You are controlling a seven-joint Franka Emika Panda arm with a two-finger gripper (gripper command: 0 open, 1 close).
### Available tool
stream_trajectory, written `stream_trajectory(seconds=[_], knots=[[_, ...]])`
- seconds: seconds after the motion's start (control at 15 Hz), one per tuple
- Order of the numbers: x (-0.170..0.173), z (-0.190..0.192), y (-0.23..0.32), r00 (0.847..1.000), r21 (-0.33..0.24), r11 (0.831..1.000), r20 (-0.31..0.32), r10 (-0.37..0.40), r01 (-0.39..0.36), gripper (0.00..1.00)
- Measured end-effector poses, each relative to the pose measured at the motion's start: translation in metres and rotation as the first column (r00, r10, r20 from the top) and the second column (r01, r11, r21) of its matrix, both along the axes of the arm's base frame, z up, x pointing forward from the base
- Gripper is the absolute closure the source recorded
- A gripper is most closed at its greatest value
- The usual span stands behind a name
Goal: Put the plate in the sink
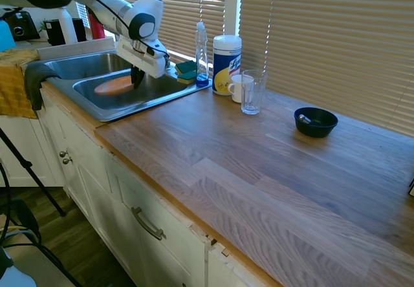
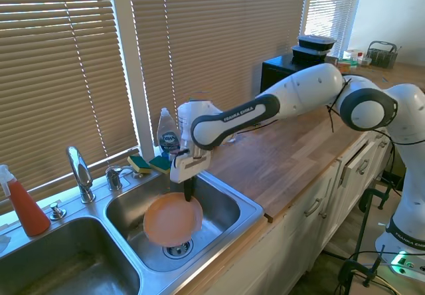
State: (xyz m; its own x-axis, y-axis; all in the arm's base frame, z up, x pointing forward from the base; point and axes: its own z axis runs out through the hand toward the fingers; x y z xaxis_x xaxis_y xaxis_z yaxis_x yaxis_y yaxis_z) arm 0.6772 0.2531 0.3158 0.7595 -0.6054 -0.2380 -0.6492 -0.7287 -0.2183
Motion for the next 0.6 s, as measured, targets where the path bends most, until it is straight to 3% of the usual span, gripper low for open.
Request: stream_trajectory(seconds=[0.4,0.47,0.6], knots=[[0.01,-0.065,0.026,0.999,-0.064,0.998,-0.046,-0.005,0.002,1.0],[0.011,-0.069,0.027,0.999,-0.065,0.998,-0.051,-0.007,0.003,0.0],[0.013,-0.071,0.028,0.998,-0.065,0.998,-0.061,-0.005,0.001,0.0]])
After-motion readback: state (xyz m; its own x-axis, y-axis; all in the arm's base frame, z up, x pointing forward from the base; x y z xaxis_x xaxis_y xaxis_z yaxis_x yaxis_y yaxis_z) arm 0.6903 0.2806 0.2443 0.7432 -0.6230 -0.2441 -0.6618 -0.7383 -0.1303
